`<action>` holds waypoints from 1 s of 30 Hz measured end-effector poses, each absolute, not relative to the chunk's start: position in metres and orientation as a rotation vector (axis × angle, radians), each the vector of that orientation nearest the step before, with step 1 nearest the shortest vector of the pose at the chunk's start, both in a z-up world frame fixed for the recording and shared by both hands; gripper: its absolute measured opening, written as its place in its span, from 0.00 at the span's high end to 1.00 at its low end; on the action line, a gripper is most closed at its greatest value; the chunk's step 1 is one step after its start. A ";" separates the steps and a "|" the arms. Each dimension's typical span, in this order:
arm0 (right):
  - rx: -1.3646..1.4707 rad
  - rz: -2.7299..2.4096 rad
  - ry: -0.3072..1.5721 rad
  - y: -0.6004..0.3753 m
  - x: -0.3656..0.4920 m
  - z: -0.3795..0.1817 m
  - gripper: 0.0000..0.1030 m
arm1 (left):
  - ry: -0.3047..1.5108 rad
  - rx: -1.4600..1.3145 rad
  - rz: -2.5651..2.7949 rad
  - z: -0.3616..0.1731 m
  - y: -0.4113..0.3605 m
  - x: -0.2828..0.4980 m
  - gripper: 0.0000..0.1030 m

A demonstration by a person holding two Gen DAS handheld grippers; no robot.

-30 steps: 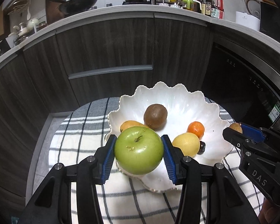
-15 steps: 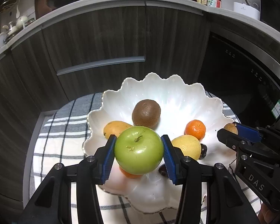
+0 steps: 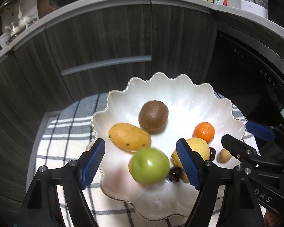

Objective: Organize fruits

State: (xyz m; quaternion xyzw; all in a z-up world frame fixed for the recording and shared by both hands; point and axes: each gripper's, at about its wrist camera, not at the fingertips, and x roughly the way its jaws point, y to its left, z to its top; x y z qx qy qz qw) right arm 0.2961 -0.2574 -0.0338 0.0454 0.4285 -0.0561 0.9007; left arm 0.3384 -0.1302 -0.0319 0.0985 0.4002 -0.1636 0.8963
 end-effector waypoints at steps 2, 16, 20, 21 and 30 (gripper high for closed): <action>0.087 -0.131 0.875 -0.258 0.294 -0.032 0.35 | 0.824 0.218 -0.328 -0.029 -0.129 0.338 0.23; 0.080 -0.226 0.836 -0.258 0.274 -0.011 0.21 | 0.771 0.205 -0.254 -0.006 -0.111 0.313 0.07; 0.083 -0.234 0.815 -0.254 0.264 -0.001 0.20 | 0.748 0.196 -0.247 0.005 -0.105 0.299 0.05; 0.082 -0.235 0.810 -0.252 0.261 0.002 0.20 | 0.744 0.191 -0.245 0.008 -0.104 0.296 0.04; 0.080 -0.232 0.766 -0.239 0.227 0.029 0.20 | 0.710 0.165 -0.234 0.031 -0.086 0.258 0.04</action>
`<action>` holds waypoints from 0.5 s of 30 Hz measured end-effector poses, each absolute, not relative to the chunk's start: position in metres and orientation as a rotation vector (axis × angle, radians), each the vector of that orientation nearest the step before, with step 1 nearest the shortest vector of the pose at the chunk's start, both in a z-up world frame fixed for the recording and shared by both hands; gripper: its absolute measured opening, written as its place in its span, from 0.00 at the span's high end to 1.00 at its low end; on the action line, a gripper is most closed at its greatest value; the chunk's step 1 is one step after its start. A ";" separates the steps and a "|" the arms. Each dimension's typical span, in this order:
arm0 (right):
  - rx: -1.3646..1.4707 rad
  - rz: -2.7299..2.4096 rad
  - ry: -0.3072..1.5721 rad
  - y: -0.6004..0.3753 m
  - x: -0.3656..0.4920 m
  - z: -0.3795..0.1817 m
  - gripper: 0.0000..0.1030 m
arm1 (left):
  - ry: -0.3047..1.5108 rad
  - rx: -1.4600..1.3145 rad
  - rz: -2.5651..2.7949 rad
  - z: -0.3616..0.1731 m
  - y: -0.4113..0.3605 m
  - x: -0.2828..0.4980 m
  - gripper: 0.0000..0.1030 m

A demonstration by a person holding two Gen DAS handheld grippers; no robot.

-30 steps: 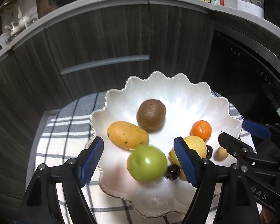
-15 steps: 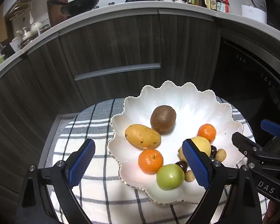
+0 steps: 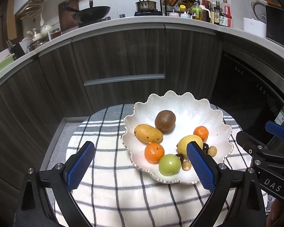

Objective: Organize fruits

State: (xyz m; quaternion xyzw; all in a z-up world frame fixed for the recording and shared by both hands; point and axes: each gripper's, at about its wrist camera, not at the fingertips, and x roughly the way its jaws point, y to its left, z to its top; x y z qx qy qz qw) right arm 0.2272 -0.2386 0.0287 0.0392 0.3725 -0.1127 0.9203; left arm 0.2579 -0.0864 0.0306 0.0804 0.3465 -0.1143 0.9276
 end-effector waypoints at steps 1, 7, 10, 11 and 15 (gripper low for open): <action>0.083 -0.230 0.760 -0.237 0.223 0.031 0.20 | 0.705 0.162 -0.231 0.033 -0.084 0.253 0.03; 0.090 -0.223 0.741 -0.226 0.196 0.039 0.20 | 0.691 0.147 -0.221 0.042 -0.071 0.225 0.02; 0.089 -0.226 0.730 -0.221 0.184 0.043 0.20 | 0.686 0.140 -0.217 0.043 -0.066 0.212 0.02; 0.088 -0.225 0.728 -0.220 0.180 0.044 0.20 | 0.685 0.139 -0.215 0.044 -0.064 0.207 0.02; 0.081 -0.224 0.715 -0.214 0.163 0.048 0.20 | 0.680 0.136 -0.207 0.044 -0.059 0.193 0.02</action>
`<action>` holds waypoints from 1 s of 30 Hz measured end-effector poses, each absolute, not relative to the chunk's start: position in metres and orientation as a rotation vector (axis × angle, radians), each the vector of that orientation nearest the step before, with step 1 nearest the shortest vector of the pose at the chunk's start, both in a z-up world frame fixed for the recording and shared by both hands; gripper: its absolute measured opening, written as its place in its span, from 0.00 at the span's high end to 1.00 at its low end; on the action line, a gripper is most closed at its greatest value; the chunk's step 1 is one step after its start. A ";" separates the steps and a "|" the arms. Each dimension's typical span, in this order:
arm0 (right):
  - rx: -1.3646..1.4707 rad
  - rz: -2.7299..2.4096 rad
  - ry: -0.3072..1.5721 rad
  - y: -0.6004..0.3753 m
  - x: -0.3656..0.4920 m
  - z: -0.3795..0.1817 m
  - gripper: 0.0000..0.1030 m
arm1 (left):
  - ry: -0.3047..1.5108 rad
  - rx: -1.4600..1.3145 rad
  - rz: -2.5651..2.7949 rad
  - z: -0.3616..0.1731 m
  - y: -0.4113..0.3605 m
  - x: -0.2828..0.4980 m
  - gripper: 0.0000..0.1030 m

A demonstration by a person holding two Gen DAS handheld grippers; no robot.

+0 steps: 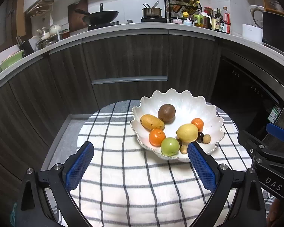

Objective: Organize fruits

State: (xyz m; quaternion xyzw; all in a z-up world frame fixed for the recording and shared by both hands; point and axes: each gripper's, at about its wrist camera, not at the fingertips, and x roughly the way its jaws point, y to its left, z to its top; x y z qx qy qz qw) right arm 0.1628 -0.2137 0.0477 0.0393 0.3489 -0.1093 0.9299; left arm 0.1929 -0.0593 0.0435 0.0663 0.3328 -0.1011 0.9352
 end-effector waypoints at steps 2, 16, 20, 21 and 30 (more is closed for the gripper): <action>0.079 -0.224 0.711 -0.213 0.156 0.048 0.20 | 0.677 0.137 -0.204 0.044 -0.057 0.185 0.02; 0.059 -0.220 0.678 -0.193 0.110 0.047 0.20 | 0.647 0.145 -0.159 0.039 -0.036 0.139 0.02; 0.054 -0.223 0.661 -0.190 0.097 0.046 0.20 | 0.618 0.147 -0.150 0.037 -0.030 0.124 0.02; 0.054 -0.224 0.658 -0.189 0.094 0.046 0.20 | 0.612 0.147 -0.149 0.036 -0.030 0.121 0.02; 0.046 -0.226 0.627 -0.183 0.070 0.037 0.19 | 0.586 0.153 -0.143 0.030 -0.025 0.100 0.02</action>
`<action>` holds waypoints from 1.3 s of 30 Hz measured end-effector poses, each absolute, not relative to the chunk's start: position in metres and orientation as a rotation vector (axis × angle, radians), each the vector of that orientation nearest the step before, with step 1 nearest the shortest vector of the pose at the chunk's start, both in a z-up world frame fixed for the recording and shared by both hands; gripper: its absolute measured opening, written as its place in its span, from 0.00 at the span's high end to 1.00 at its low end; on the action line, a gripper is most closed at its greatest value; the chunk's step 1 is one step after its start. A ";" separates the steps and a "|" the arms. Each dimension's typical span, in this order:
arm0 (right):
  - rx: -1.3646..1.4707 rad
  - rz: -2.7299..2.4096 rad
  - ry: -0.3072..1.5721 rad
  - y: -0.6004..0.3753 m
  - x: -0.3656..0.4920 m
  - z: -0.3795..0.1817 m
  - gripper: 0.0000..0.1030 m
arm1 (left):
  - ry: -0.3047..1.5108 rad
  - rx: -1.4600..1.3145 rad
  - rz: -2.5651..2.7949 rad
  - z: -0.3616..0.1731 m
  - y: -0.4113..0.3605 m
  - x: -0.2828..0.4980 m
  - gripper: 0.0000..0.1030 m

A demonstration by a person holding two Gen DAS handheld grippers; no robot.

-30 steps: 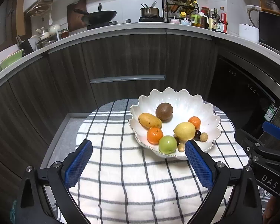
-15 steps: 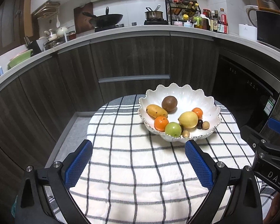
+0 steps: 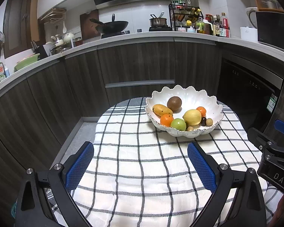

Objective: Organize fruits

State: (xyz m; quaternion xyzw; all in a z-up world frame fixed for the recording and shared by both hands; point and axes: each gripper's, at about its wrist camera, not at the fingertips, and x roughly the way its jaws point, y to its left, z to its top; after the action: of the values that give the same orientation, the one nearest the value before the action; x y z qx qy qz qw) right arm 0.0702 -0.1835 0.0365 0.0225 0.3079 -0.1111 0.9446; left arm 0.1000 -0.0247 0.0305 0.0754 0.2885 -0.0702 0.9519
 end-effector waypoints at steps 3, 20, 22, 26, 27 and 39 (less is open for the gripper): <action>0.046 -0.230 0.602 -0.182 0.062 0.036 0.19 | 0.573 0.153 -0.139 0.028 -0.023 0.093 0.02; 0.042 -0.233 0.535 -0.177 0.027 0.035 0.16 | 0.538 0.135 -0.135 0.025 -0.017 0.060 0.01; 0.041 -0.234 0.530 -0.177 0.026 0.035 0.14 | 0.539 0.134 -0.134 0.024 -0.017 0.059 0.01; 0.040 -0.235 0.525 -0.177 0.025 0.035 0.13 | 0.536 0.131 -0.125 0.024 -0.016 0.059 0.01; 0.041 -0.238 0.525 -0.178 0.025 0.035 0.13 | 0.533 0.132 -0.122 0.024 -0.016 0.058 0.01; 0.062 -0.243 0.546 -0.185 0.026 0.031 0.13 | 0.543 0.138 -0.118 0.021 -0.015 0.057 0.01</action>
State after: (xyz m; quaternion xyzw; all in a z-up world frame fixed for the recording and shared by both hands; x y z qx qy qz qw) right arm 0.0263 -0.1851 0.0310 0.0305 0.2689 -0.1196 0.9552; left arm 0.0573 -0.0151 0.0209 0.0683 0.2677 -0.0581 0.9593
